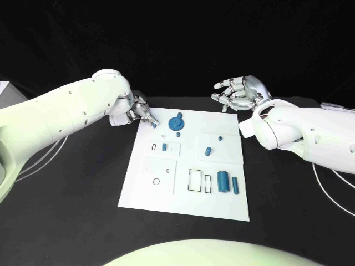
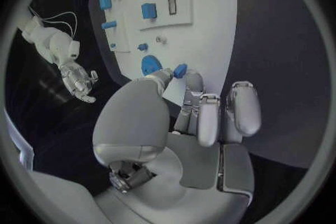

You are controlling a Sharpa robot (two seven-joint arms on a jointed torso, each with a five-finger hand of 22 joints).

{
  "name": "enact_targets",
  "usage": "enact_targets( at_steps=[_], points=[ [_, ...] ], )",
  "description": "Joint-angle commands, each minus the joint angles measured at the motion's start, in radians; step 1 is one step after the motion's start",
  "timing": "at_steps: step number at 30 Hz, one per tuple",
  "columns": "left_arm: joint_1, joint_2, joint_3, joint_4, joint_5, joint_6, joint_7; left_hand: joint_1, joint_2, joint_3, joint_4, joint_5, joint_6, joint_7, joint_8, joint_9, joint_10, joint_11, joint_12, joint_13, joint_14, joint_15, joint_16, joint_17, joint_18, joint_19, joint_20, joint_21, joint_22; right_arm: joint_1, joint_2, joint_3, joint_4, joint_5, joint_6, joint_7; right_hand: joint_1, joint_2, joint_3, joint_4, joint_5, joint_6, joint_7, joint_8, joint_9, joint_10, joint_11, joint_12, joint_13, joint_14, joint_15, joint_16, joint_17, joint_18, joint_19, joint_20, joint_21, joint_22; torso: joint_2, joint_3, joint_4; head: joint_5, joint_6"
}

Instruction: Assemble the parts on the task board

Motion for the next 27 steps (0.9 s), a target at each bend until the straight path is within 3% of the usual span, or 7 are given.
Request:
enact_targets(
  at_steps=[1, 8, 15, 19, 27],
  points=[
    [0.0, 0.003, 0.0, -0.001, 0.004, 0.018, 0.011, 0.025, 0.011, 0.013, -0.002, 0.001, 0.01, -0.003, -0.003, -0.002, 0.01, -0.002, 0.004, -0.001, 0.076, -0.011, 0.005, 0.172, -0.003, 0.004, -0.002, 0.007, 0.002, 0.0, 0.0, 0.0, 0.002, -0.008, 0.007, 0.011, -0.005, 0.004, -0.005, -0.001, 0.006, -0.008, 0.0, 0.004, 0.001, 0.002, -0.004, -0.004, -0.001, -0.007, -0.002, -0.003, 0.001, 0.02, 0.006, -0.001, -0.005, -0.001, 0.0, 0.0004, 0.0002, 0.0, -0.001],
    [0.0, 0.003, -0.001, -0.002, 0.018, 0.011, 0.018, 0.109, 0.039, 0.079, -0.04, 0.002, 0.011, -0.008, -0.011, -0.005, 0.01, -0.008, -0.005, -0.009, 0.076, -0.017, 0.006, 0.174, -0.003, 0.003, -0.008, 0.007, 0.003, 0.0, 0.001, 0.0, 0.001, -0.008, 0.008, 0.01, -0.005, 0.004, -0.005, -0.001, 0.006, -0.008, 0.0, 0.005, 0.001, 0.004, -0.004, -0.004, -0.005, -0.006, -0.002, -0.003, 0.003, 0.02, 0.007, -0.001, -0.006, -0.002, -0.001, 0.0, 0.0004, 0.001, -0.002],
    [0.0, 0.001, -0.001, -0.005, 0.06, -0.021, 0.03, 0.145, 0.043, 0.18, -0.092, 0.003, 0.01, -0.008, 0.0, 0.009, 0.011, -0.009, -0.013, -0.015, 0.076, -0.017, 0.006, 0.173, -0.004, 0.003, -0.008, 0.008, 0.006, 0.0, 0.001, 0.0, 0.0, -0.008, 0.01, 0.009, -0.005, 0.005, -0.005, -0.001, 0.007, -0.008, 0.0, 0.006, 0.001, 0.004, -0.004, -0.004, -0.005, -0.006, -0.002, -0.003, 0.003, 0.02, 0.007, -0.001, -0.006, -0.002, -0.001, -0.0001, 0.0002, 0.002, -0.002],
    [0.0, -0.002, -0.001, -0.005, 0.078, -0.038, 0.035, 0.132, 0.041, 0.25, -0.112, 0.005, 0.008, -0.009, 0.023, 0.03, 0.017, -0.011, -0.015, -0.016, 0.076, -0.019, 0.006, 0.173, -0.004, 0.003, -0.01, 0.008, 0.007, 0.0, 0.001, 0.0, 0.0, -0.008, 0.012, 0.008, -0.005, 0.005, -0.005, -0.001, 0.007, -0.008, 0.0, 0.006, 0.001, 0.004, -0.004, -0.004, -0.005, -0.006, -0.002, -0.003, 0.003, 0.02, 0.007, -0.001, -0.006, -0.002, -0.001, 0.0, 0.0, 0.003, -0.002],
    [0.0, -0.015, -0.001, 0.009, 0.112, -0.059, 0.031, 0.025, 0.004, 0.43, -0.185, 0.01, 0.0, -0.013, 0.081, 0.081, 0.047, -0.015, 0.016, 0.024, 0.076, -0.024, 0.005, 0.171, -0.005, 0.007, -0.013, 0.012, 0.015, 0.0, 0.002, 0.0, -0.003, -0.008, 0.014, 0.006, -0.007, 0.006, -0.005, 0.0, 0.007, -0.008, 0.0, 0.006, 0.001, 0.005, -0.004, -0.004, -0.007, -0.005, -0.002, -0.003, 0.004, 0.02, 0.008, -0.001, -0.007, -0.003, -0.003, 0.0003, 0.0009, 0.004, -0.001]
  ],
)
